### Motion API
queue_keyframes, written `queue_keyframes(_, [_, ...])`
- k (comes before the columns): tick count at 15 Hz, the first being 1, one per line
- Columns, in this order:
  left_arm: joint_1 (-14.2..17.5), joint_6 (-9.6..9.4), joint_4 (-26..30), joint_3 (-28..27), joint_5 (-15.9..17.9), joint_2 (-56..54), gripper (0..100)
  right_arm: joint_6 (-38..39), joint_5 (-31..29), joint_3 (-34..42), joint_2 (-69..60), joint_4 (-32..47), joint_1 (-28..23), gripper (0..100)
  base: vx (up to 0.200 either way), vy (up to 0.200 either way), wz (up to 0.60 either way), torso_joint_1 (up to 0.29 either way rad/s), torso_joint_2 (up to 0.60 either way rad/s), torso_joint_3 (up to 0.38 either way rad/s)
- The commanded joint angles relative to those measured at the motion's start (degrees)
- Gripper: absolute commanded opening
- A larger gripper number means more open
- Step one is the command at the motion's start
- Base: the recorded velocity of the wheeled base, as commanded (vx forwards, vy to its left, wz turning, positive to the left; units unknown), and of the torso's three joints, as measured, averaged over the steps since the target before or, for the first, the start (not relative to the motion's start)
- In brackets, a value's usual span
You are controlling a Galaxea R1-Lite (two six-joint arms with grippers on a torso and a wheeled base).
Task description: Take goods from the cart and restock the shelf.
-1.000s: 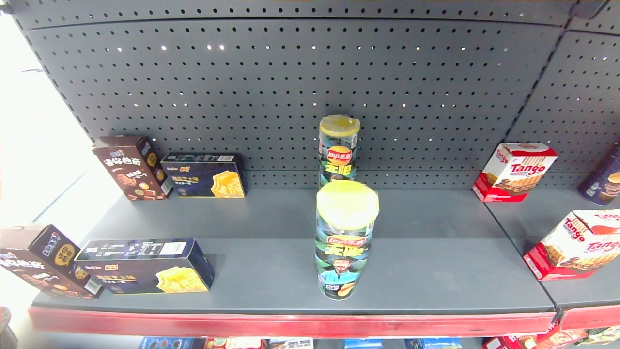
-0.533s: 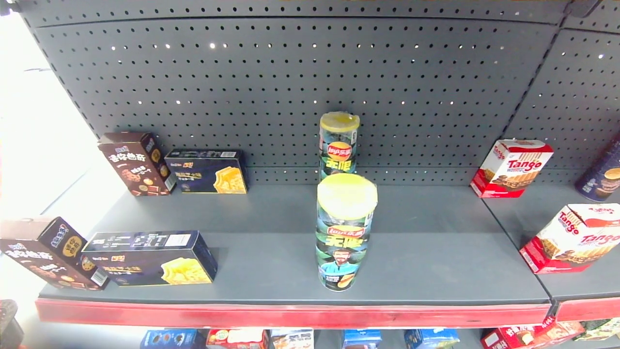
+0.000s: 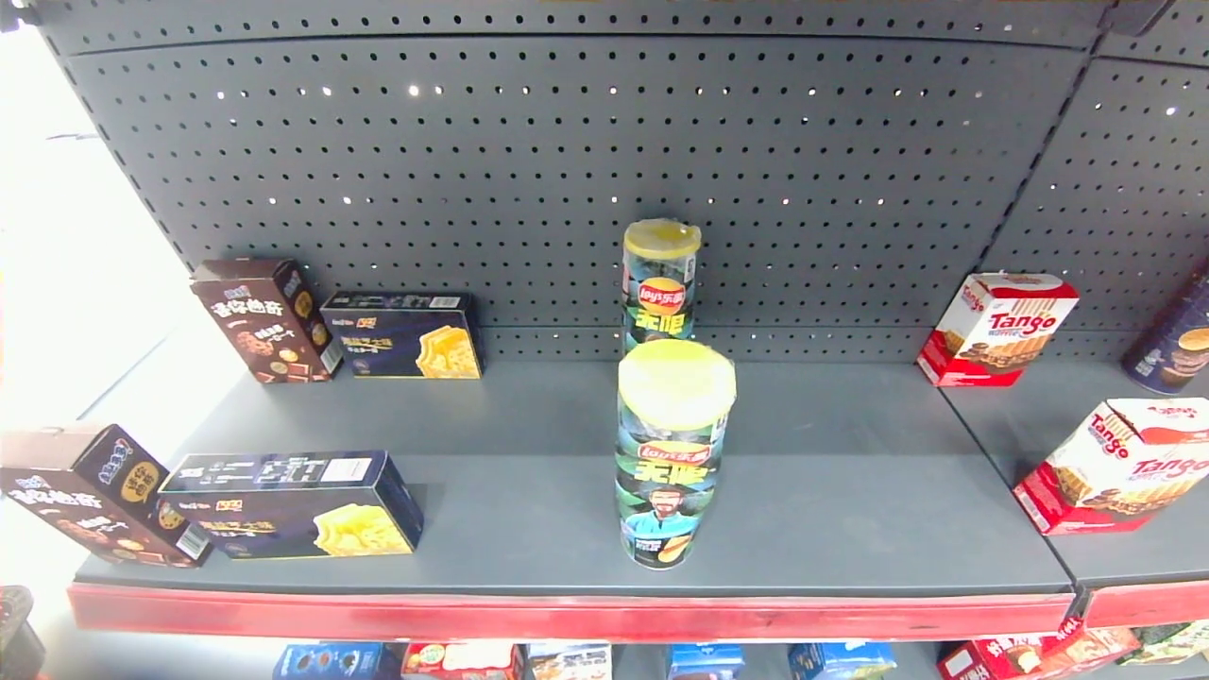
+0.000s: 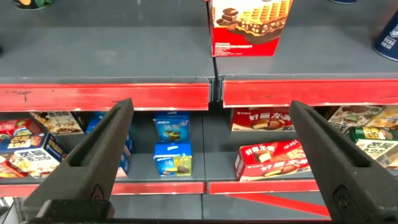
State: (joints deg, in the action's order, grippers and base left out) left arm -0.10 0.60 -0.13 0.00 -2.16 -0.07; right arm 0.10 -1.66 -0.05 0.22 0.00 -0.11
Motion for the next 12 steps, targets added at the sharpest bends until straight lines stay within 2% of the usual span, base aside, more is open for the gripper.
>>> queue_keyframes(1, [0.0, 0.02, 0.0, 0.0, 0.0, 0.1, 100, 0.0, 0.0, 0.0, 0.1, 0.0, 0.0, 100, 0.000, 0.000, 0.00, 0.000, 0.00, 0.000])
queue_keyframes(12, [0.0, 0.02, 0.0, 0.0, 0.0, 0.1, 100, 0.0, 0.3, 0.0, 0.1, 0.0, 0.0, 100, 0.000, 0.000, 0.00, 0.000, 0.00, 0.000])
